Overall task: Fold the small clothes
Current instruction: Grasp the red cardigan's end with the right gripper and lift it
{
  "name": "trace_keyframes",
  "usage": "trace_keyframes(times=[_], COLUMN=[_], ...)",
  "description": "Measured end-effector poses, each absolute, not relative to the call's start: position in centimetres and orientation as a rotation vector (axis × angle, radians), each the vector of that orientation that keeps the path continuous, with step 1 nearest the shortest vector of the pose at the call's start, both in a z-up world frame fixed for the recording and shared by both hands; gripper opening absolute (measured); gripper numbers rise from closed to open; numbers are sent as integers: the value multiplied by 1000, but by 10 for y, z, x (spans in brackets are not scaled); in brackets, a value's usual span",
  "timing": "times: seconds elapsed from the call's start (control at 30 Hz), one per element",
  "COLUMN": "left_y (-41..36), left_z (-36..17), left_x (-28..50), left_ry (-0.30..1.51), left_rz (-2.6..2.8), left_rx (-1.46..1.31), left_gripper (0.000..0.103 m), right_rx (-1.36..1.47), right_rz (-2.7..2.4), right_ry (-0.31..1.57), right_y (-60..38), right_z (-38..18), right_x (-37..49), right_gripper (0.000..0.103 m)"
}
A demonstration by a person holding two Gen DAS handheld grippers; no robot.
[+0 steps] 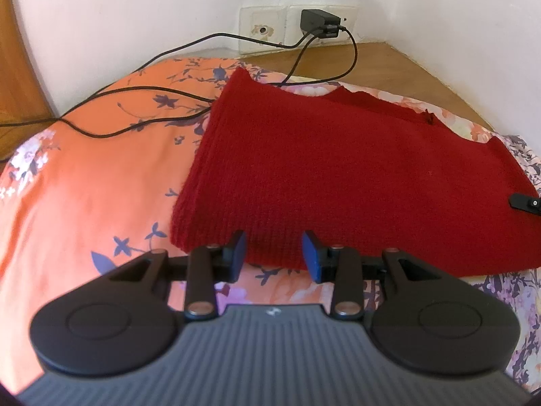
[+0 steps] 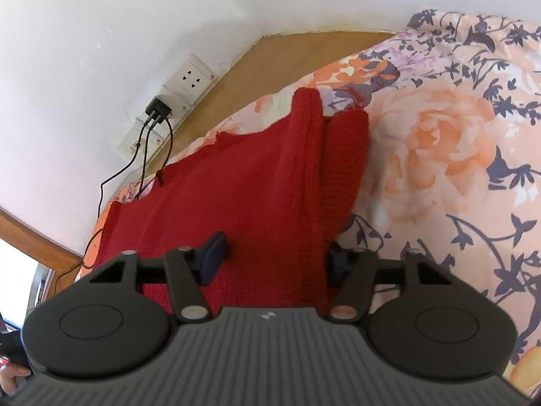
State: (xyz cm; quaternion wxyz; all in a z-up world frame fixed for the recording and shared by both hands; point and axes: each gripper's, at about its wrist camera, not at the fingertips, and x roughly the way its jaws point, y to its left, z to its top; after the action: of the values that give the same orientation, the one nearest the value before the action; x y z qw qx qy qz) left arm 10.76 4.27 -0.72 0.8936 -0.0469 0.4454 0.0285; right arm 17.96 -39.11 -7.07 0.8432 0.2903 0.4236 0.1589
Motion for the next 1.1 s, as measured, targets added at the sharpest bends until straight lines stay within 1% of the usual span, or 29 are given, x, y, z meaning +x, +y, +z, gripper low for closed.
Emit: trace_keyframes(times=[0.03,0.1,0.17,0.2,0.43,0.63,0.93,1.1], left_y=[42,40,39,39,48,76,132,155], left_z=[-7,-5,-2,-1,16,15,14,11], left_x=[107,107,105,104,92,97,100,102], left_ry=[923,922,918,914,863,877,872,869], left_rz=[60,64,63,62,38,50,62,50], left_rx=[-94,-88,-85,-85,-71,-101,-152,-185], left_gripper=[39,39,39,39,39,39,39,39], right_rx=[607,601,612,616,649,576,468,354], right_rz=[337,338,344,345,382,422,457,484], right_ry=[892,883,865,856,799,740,654,638], right_y=[-391,-393,-397,-398,-395,-365,-285,-218], right_z=[-69,-64,-60,-57,-36,5,70,98], right_x=[179,178,176,175,170,168,176,184], right_gripper=[54,39,30,28,24,23,21,20])
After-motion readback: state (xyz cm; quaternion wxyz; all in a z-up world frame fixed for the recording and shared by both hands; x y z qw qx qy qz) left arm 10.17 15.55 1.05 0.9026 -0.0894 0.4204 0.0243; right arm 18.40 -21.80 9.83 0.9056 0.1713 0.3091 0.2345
